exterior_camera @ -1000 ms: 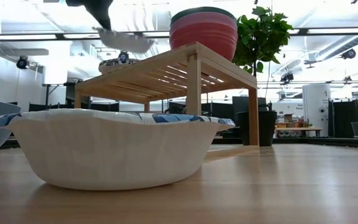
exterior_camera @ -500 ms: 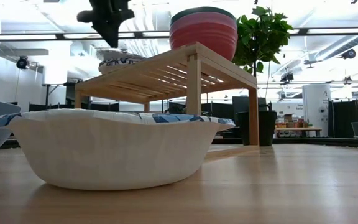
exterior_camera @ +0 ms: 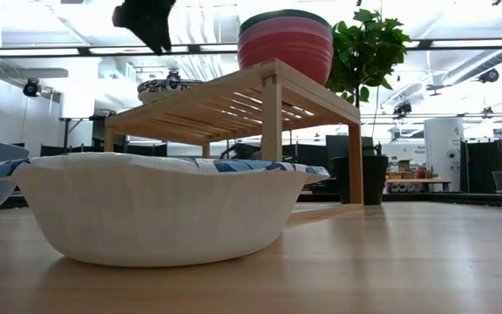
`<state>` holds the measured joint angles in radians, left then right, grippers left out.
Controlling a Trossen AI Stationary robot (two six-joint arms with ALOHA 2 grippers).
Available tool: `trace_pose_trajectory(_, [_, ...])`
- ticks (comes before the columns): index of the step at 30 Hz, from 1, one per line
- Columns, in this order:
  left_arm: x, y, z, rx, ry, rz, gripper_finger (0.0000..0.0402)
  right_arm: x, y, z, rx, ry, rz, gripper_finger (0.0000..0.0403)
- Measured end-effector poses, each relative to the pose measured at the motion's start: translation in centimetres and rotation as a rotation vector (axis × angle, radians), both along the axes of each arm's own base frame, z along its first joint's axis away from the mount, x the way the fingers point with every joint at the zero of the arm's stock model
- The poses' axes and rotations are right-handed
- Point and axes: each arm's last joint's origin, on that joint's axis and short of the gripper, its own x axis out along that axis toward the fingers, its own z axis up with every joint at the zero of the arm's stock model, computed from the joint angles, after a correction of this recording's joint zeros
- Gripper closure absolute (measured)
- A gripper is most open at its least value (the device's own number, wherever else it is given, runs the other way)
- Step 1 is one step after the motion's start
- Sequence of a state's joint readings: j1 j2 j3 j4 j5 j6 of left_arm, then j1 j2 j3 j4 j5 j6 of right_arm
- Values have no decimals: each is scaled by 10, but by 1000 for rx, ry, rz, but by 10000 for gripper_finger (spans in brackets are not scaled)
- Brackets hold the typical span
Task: Place and stack bowls onto a shelf
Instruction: Stack the blue bowl on top of the green bowl on the shelf
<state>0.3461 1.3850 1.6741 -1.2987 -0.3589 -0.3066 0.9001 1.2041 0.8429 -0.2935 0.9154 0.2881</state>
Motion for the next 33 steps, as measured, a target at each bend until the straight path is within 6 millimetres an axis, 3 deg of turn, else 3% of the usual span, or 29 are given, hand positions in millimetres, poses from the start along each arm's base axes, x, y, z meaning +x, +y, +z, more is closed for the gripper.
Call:
trace_pose_trajectory(4, [5,-37,-1,-165,-40,-143,251,0,0,0,-1,1,0,394])
trace_pose_trajectory(9, [12,-100,-14,-266,-23,-265,256,0,0,0,-3,2,0,394])
trace_pose_trajectory(13, [10,-155,-43,-337,5,-272,257,0,0,0,-3,3,0,394])
trace_pose_trajectory(18, [1,-208,-94,-460,1,-24,257,0,0,0,-4,3,0,394])
trace_pose_trajectory(25, [2,-248,-151,-610,132,228,257,0,0,0,-3,2,-1,394])
trace_pose_trajectory(33, [18,-259,-195,-519,304,255,257,0,0,0,11,0,-8,394])
